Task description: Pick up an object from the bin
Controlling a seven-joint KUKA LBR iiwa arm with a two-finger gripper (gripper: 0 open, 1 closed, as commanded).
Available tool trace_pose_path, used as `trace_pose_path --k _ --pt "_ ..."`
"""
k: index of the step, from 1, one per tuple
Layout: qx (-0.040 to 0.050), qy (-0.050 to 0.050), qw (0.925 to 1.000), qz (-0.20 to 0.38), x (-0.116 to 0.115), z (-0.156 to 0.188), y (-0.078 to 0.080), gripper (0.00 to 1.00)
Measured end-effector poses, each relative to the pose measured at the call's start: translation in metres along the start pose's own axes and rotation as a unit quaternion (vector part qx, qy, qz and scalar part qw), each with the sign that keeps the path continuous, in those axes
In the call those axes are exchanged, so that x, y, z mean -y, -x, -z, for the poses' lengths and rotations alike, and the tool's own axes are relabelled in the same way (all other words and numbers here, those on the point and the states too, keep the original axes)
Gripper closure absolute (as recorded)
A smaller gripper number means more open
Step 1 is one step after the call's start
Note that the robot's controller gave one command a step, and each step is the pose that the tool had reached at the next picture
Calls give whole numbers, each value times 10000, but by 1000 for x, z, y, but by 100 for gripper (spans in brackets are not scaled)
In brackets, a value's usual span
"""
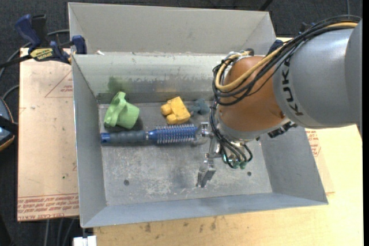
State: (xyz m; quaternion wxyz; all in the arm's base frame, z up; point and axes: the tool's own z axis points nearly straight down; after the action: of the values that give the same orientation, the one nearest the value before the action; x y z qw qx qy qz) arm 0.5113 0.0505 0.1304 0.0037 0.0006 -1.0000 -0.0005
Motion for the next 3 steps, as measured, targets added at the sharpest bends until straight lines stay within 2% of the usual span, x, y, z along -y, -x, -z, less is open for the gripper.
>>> trace_pose_path --k 1,2,3 --pt "54 11 9687 -2480 -18 17 46 0" --pt "45 8 9689 -2472 -18 17 46 100" --pt "81 24 9719 -2351 -20 109 46 100"
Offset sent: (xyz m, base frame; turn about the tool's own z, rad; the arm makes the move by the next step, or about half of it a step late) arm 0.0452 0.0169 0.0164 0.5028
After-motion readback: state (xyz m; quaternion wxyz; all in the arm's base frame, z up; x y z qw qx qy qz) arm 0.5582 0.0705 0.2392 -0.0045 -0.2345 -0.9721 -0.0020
